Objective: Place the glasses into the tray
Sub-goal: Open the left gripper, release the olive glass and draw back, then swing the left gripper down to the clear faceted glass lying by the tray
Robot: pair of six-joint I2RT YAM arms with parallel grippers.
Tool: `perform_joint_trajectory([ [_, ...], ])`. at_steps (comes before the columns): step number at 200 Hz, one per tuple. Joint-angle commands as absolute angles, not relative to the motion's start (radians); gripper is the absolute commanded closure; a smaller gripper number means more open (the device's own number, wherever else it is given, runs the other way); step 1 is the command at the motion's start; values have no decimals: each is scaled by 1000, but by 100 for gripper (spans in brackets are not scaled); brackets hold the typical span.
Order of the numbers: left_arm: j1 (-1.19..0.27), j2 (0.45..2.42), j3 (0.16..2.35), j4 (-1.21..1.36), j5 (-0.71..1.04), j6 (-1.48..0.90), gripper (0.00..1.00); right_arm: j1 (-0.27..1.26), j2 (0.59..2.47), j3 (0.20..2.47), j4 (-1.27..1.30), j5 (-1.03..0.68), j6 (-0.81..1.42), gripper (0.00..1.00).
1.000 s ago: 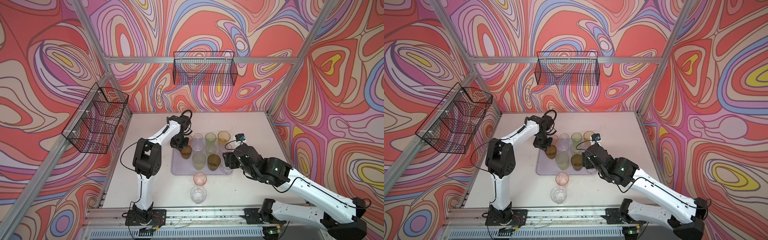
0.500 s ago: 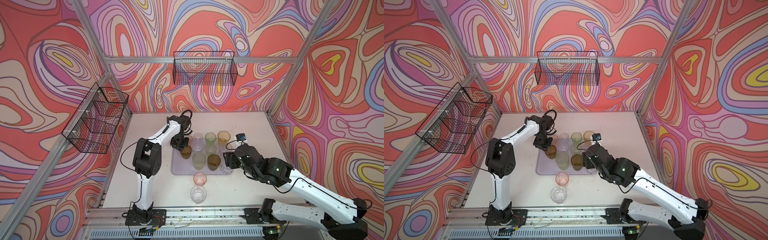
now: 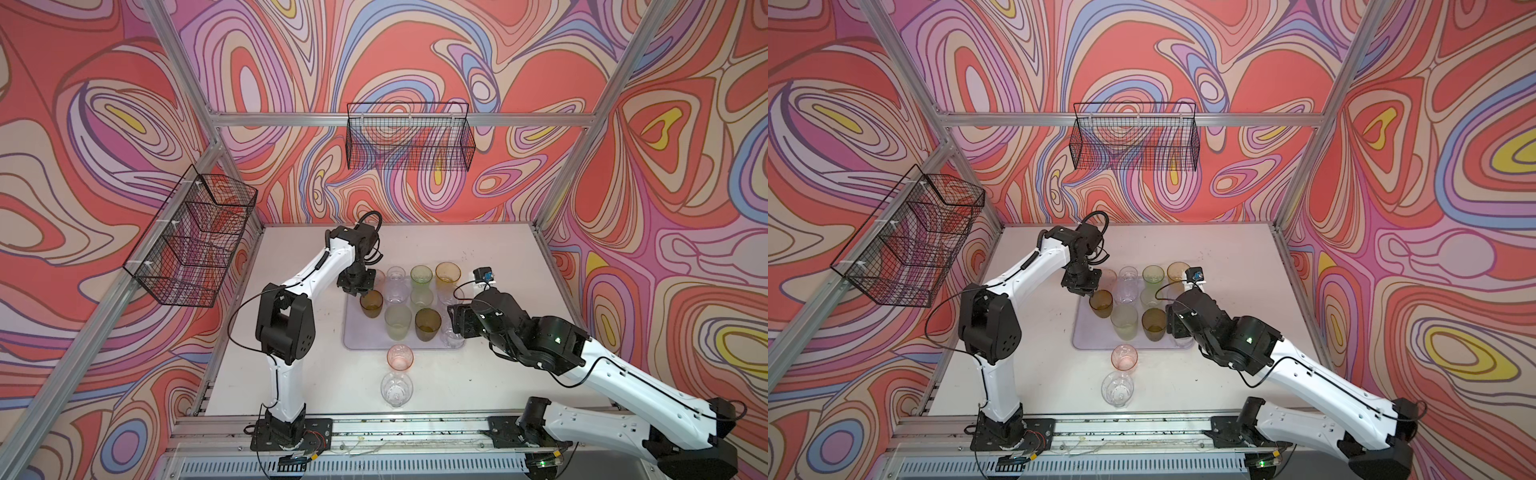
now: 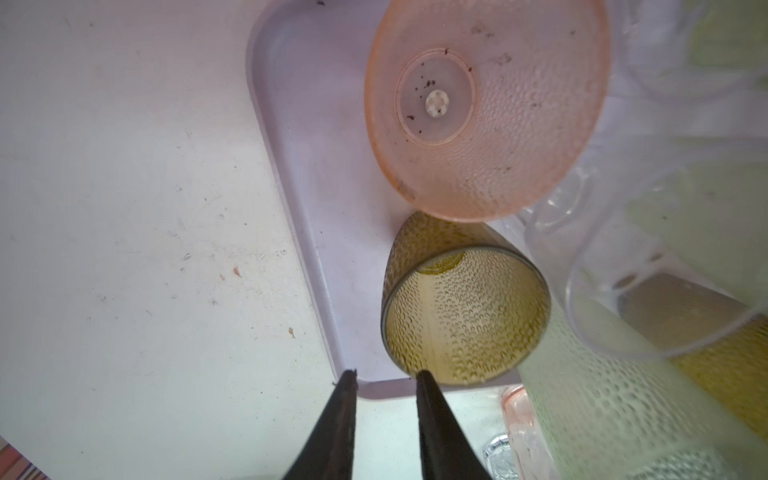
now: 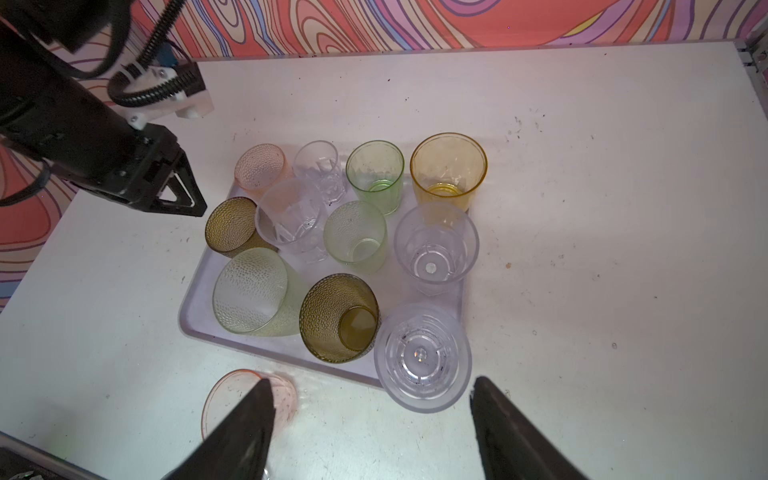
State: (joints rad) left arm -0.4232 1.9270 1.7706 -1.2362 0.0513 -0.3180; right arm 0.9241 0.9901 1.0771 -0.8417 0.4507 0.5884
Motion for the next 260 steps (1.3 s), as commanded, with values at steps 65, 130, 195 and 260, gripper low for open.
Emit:
perform_joint_trajectory([
  [65, -427, 1607, 1595, -1332, 92, -340, 60, 928, 982, 1083, -831, 453, 583, 23],
  [130, -500, 1417, 1496, -1375, 119, -364, 55, 927, 980, 1069, -815, 448, 582, 23],
  [195, -654, 1293, 1369, -1349, 146, -414, 54, 927, 977, 1060, -808, 445, 583, 23],
  [260, -862, 1190, 1244, -1244, 102, -481, 54, 928, 980, 1054, -803, 443, 583, 23],
])
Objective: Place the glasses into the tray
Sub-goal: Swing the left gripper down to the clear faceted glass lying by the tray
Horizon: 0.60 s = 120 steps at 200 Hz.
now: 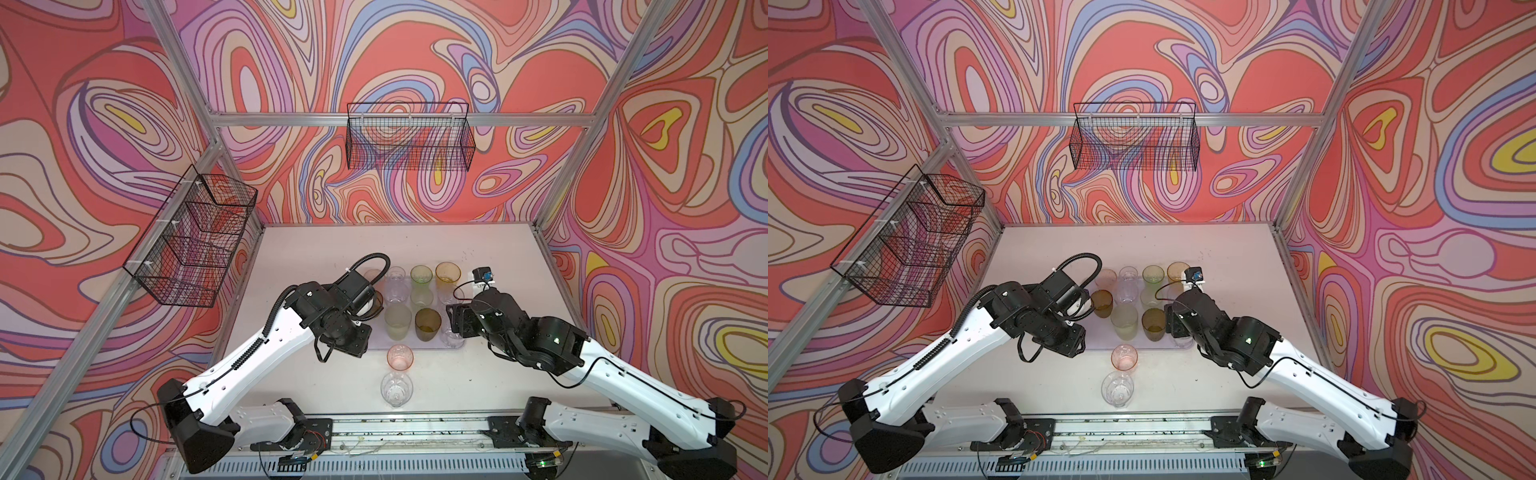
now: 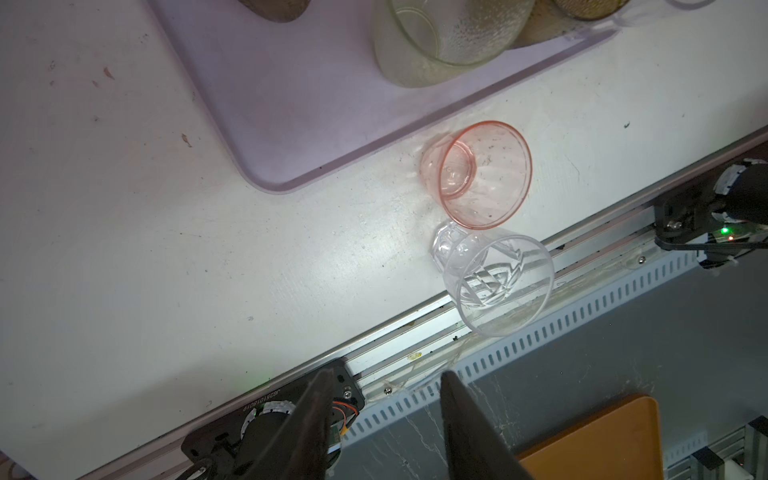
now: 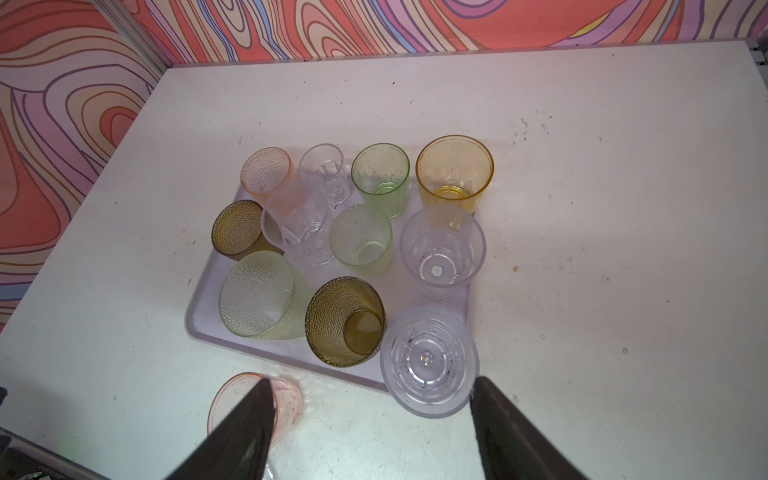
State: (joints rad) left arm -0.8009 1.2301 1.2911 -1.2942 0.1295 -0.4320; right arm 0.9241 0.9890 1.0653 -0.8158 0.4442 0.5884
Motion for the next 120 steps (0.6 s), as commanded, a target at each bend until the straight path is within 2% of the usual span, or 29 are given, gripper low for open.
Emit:
perform_joint_trajectory([
  [1, -865, 1188, 1241, -1242, 101, -483, 54, 928, 981, 1054, -804, 443, 582, 23],
  [57, -983, 1158, 1135, -1164, 50, -556, 54, 928, 992, 1058, -805, 443, 582, 23],
  [120, -1076, 1229, 1063, -1049, 37, -623, 54, 928, 987, 1060, -822, 447, 591, 23],
])
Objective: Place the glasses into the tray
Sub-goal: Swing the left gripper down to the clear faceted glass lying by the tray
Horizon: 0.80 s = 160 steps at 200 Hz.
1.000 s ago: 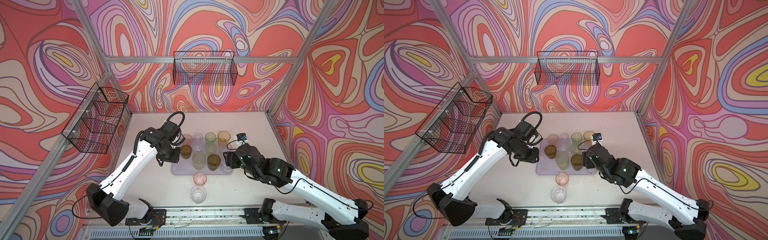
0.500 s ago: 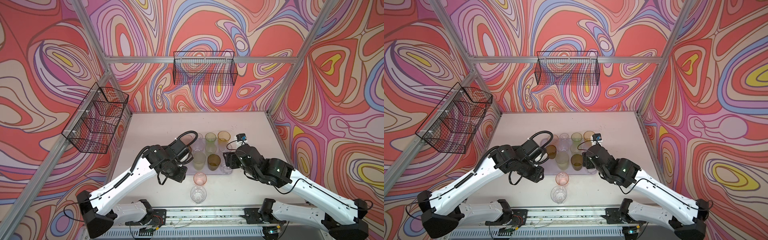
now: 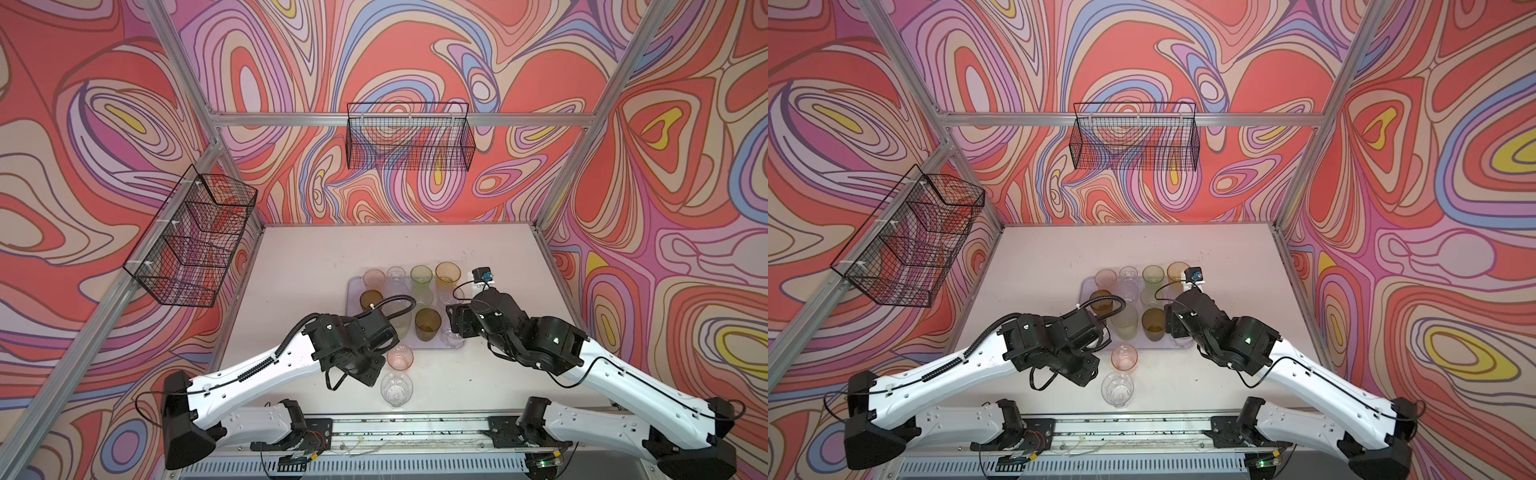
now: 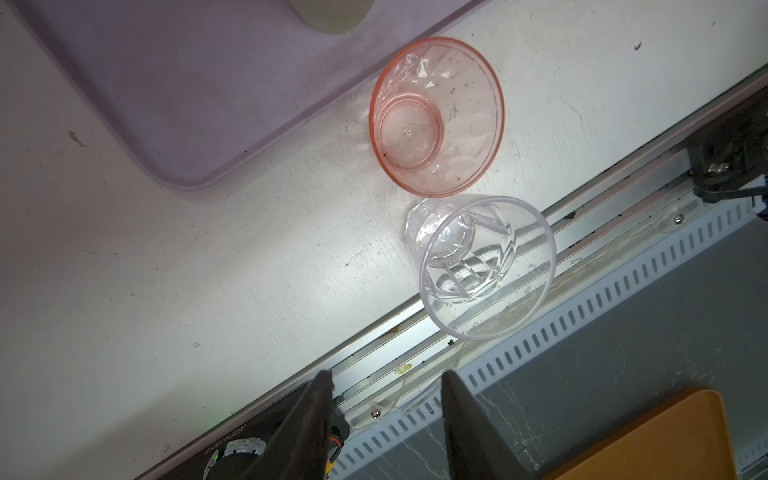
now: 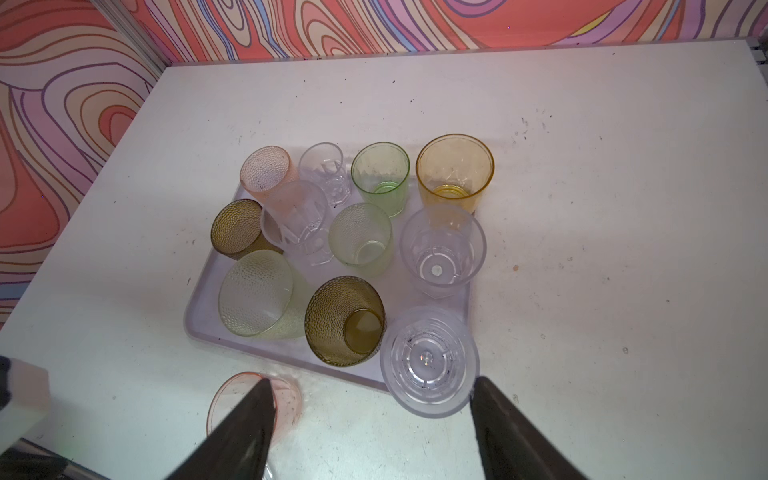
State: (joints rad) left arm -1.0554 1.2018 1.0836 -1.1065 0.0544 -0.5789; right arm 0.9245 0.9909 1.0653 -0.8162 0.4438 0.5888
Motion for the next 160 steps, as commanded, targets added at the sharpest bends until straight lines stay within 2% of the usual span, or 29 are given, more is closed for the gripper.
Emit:
perform_joint_trajectory([
  [1, -1077, 1231, 1063, -1048, 37, -623, 54, 929, 987, 1059, -822, 448, 591, 23],
  [106, -1133, 1369, 1024, -977, 30, -629, 62, 928, 926, 1028, -856, 480, 624, 22],
  [160, -1142, 1400, 1003, -959, 8, -641, 70, 927, 917, 1017, -859, 485, 629, 22],
])
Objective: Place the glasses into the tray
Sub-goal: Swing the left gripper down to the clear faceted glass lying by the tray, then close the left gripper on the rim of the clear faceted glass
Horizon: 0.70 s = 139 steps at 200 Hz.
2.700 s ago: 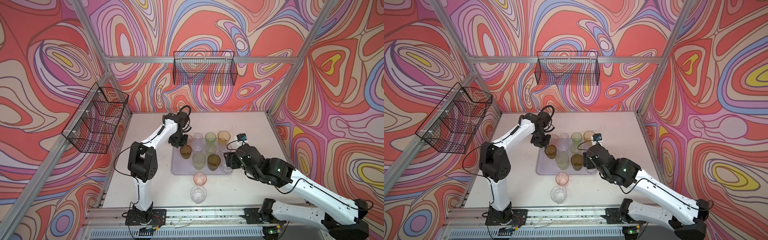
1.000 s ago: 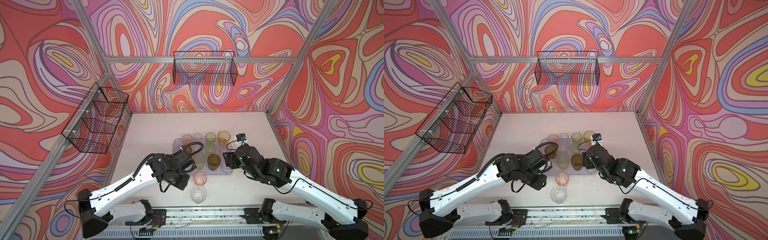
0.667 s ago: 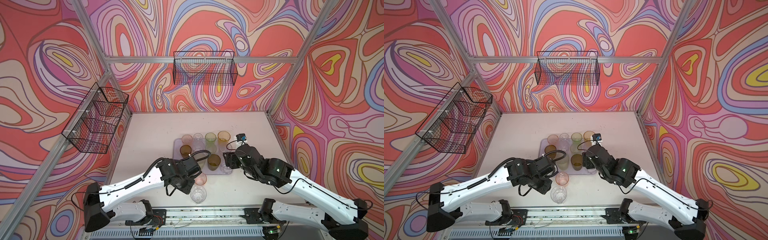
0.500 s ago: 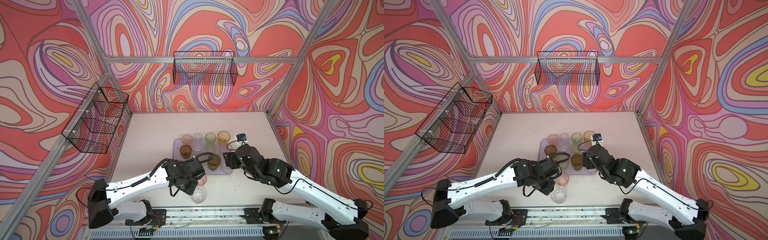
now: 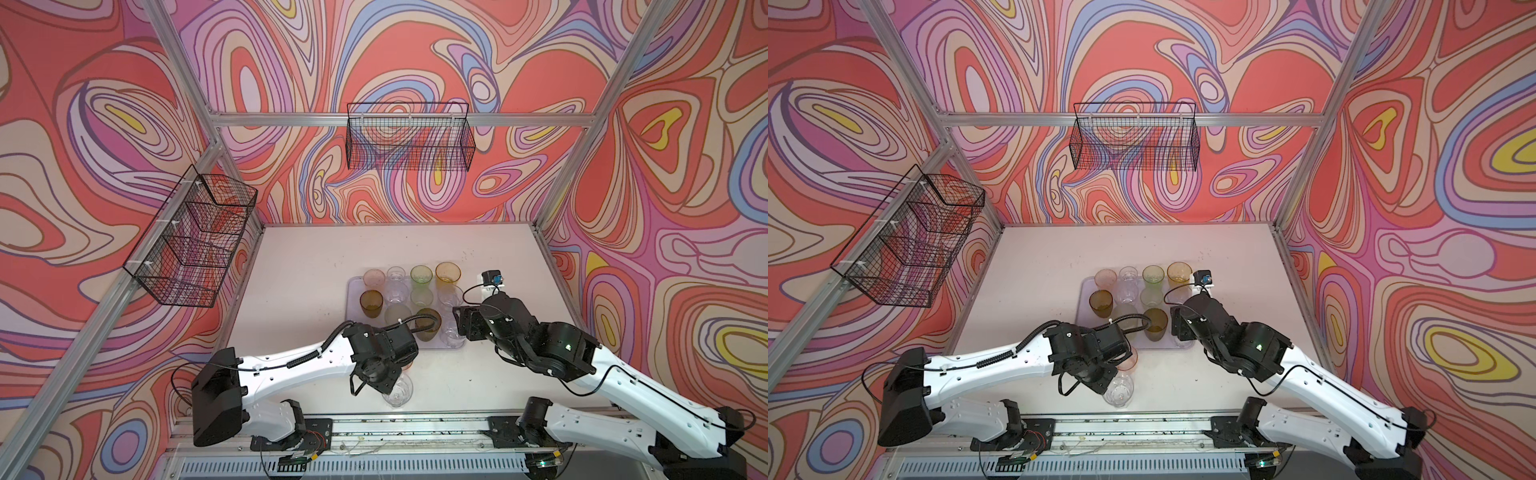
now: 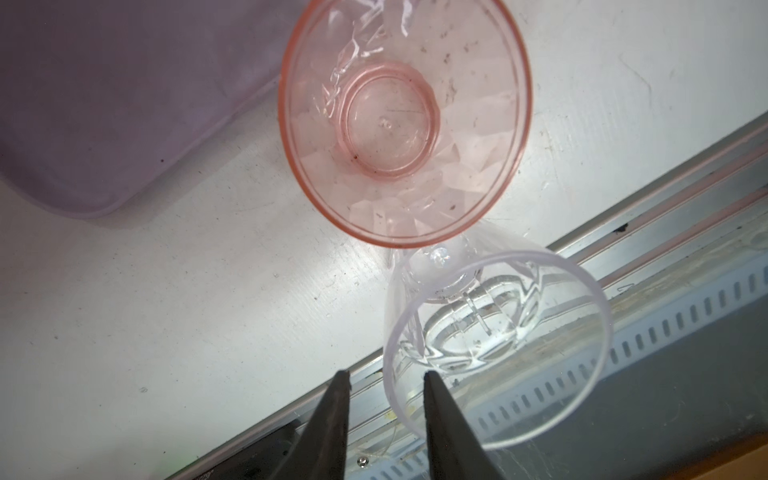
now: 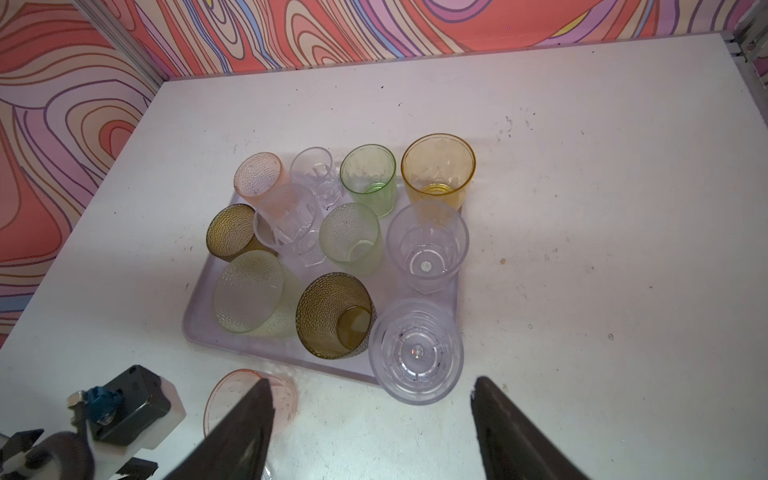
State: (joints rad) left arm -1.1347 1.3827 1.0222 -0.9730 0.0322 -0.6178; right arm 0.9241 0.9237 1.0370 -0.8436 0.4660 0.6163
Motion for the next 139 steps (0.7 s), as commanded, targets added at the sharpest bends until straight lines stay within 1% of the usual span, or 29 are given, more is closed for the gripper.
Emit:
perform_joint_trajectory([
  [1, -1142, 1401, 1003, -958, 8, -642, 70, 927, 917, 1017, -859, 485, 629, 22],
  [71, -1142, 1417, 985, -925, 30, -652, 79, 928, 923, 1011, -853, 486, 625, 22],
  [107, -1144, 1420, 976, -934, 34, -658, 87, 927, 928, 1008, -847, 483, 625, 22],
  [139, -1144, 1401, 974, -950, 22, -665, 89, 927, 934, 1007, -841, 480, 625, 22],
])
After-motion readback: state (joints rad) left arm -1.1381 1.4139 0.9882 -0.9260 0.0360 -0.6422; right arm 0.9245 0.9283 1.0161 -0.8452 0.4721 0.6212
